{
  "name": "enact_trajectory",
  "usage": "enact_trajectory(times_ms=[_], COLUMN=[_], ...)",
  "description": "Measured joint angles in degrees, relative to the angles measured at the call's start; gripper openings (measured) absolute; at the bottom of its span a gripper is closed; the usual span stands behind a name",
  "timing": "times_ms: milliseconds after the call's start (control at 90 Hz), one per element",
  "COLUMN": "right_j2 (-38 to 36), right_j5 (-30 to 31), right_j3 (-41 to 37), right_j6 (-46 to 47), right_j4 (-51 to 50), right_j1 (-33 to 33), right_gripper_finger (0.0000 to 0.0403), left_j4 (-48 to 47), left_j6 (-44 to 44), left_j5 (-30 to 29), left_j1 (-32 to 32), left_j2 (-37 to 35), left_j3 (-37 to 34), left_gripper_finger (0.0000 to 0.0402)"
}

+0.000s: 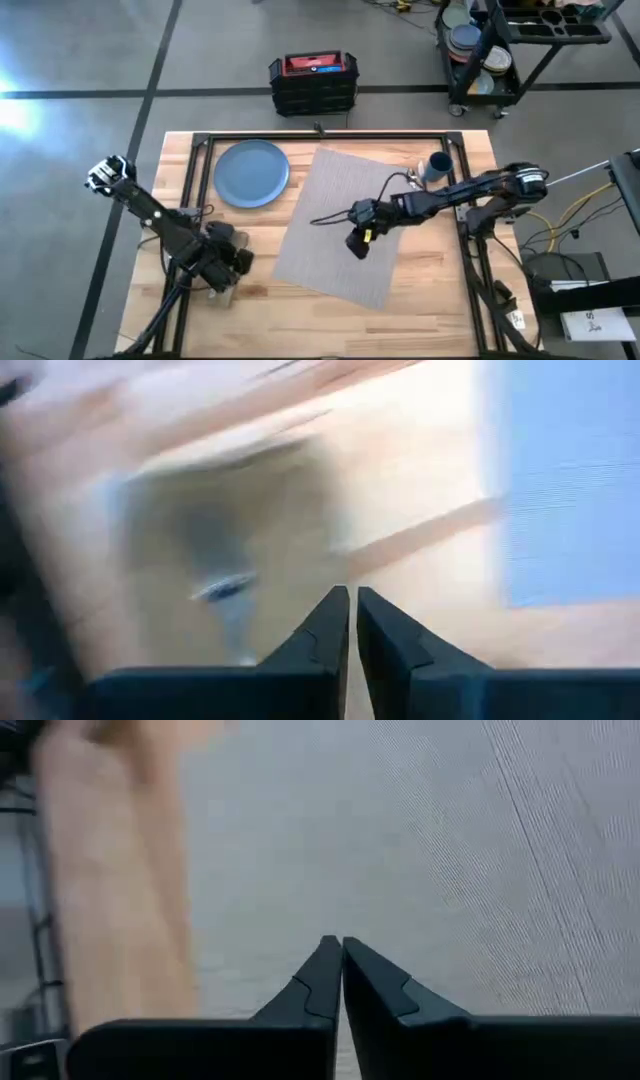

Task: Set table place
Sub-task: Adjust the gray table mat

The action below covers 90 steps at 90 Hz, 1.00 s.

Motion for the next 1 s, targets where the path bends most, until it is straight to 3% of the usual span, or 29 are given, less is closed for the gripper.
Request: enact_trajectory(times_ms=[178,333,456,667,867,1000], right_j2=[-5.0,-6.5,-6.5,-6.3,-6.1,-5.7], right_j5=[1.1,7.0,13.0,19.3,19.5,19.5], right_j3=[7.6,17.0,23.6,28.5,27.5,25.4], right_j6=[-6.0,-11.7,-16.3,-19.6,-16.8,-15.1], right_j4=[-10.6,-24.9,-34.6,-42.6,-45.5,-45.2], right_j1=[0.0,0.0,-0.1,-2.7,-8.7,-12.9], right_gripper_finger=[0.0,0.0,0.0,0.0,0.0,0.0], left_j4=[1.8,3.4,9.3,24.7,32.3,34.2], left_j6=[11.3,21.3,34.7,61.2,81.7,91.1], left_j5=[-7.5,-11.4,-11.6,-4.1,5.6,8.8], left_j1=[3.7,10.6,18.4,34.3,47.6,54.2], left_j2=[0.2,0.5,0.5,1.2,3.2,4.9], left_j3=[5.6,8.7,9.6,9.6,9.6,9.6], left_gripper_finger=[0.0002,0.0,0.0,0.0,0.0,0.0])
